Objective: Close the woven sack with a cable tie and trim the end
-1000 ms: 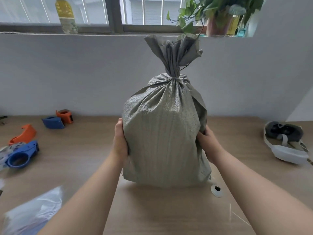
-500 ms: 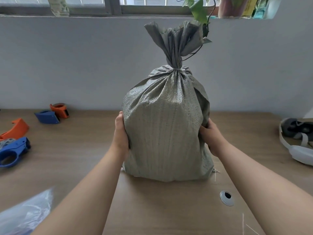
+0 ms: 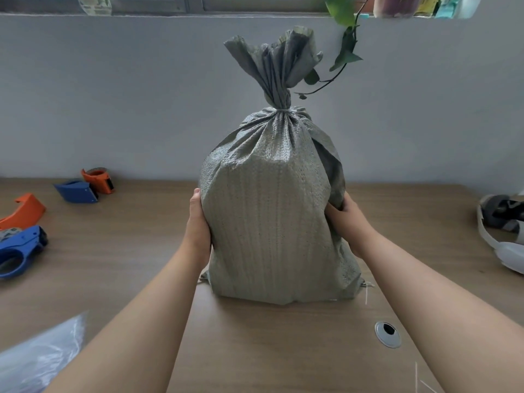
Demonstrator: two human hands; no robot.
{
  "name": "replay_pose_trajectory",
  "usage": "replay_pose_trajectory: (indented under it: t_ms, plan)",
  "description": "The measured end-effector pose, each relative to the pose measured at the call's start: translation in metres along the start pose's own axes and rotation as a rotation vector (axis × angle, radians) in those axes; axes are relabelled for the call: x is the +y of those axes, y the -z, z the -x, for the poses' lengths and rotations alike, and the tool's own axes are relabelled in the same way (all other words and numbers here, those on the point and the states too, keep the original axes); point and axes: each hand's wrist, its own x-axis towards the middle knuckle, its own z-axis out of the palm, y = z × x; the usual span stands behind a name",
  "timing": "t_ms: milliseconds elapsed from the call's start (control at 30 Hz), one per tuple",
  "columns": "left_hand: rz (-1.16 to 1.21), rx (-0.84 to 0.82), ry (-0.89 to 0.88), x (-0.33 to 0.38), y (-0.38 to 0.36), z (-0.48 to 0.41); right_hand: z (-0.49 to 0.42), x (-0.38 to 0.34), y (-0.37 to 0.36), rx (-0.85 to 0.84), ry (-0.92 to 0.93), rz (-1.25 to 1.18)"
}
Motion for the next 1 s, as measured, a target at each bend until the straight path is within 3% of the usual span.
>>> replay_pose_trajectory:
  t_ms: [233, 1000]
  plan:
    - [-0.135, 0.036, 0.039, -0.001, 0.015, 0.006, 0.008, -0.004, -0.003, -0.012, 0.023, 0.041]
    - [-0.247, 0.011, 0.037, 0.011, 0.022, 0.042, 0.045, -0.022, 0.012, -0.001, 0.017, 0.158]
